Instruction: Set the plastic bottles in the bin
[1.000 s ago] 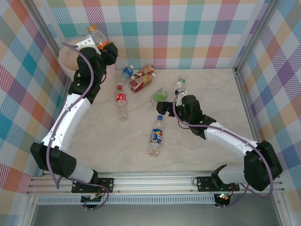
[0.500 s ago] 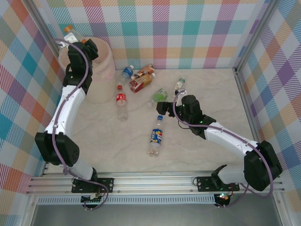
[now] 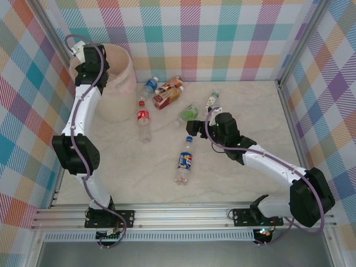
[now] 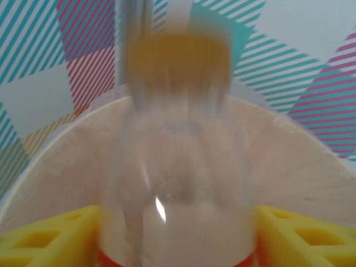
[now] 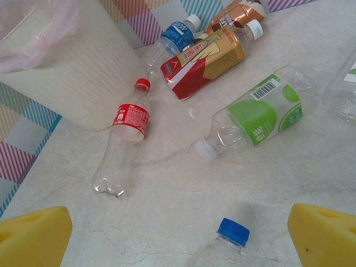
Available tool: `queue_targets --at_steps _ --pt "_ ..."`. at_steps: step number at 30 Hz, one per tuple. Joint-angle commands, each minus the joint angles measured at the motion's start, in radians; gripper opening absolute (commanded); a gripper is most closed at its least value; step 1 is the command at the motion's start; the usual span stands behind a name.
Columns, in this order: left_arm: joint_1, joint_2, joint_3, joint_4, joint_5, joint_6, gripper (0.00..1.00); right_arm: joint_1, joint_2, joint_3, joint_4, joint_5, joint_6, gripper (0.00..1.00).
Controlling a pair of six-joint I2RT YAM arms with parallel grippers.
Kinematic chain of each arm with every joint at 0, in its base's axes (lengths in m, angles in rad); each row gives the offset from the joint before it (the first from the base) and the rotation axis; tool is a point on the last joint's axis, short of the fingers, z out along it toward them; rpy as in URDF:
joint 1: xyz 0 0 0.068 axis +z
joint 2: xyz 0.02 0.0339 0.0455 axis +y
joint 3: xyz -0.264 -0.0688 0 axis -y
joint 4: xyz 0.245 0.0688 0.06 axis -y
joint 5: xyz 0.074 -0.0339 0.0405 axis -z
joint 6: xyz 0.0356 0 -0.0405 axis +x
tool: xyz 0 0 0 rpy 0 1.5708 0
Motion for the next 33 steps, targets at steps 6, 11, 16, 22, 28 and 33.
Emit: queue_targets --at_steps 6,11,16,22,28,33 --pt "0.012 -0.021 0.095 -0.143 -0.079 -0.042 0.89 0.004 -0.019 0.025 -0.005 0.02 -0.015 1.0" --pt "0.01 -0.056 0.081 -0.149 0.014 -0.049 0.95 0.006 -0.013 0.024 -0.004 0.02 -0.012 1.0" --pt "-0.007 -0.103 0.044 -0.123 0.123 -0.041 1.0 0.005 -0.01 0.022 -0.014 0.046 0.004 1.0" --pt "-0.07 -0.152 0.003 -0.101 0.188 -0.023 1.0 0.005 -0.018 0.021 -0.09 0.127 0.067 1.0" --pt "-0.142 -0.213 -0.079 -0.066 0.248 -0.021 1.0 0.006 -0.047 -0.028 -0.13 0.235 0.131 1.0" --pt "-0.189 -0.274 -0.179 -0.042 0.298 -0.041 1.0 0.005 -0.071 -0.071 -0.188 0.239 0.07 1.0"
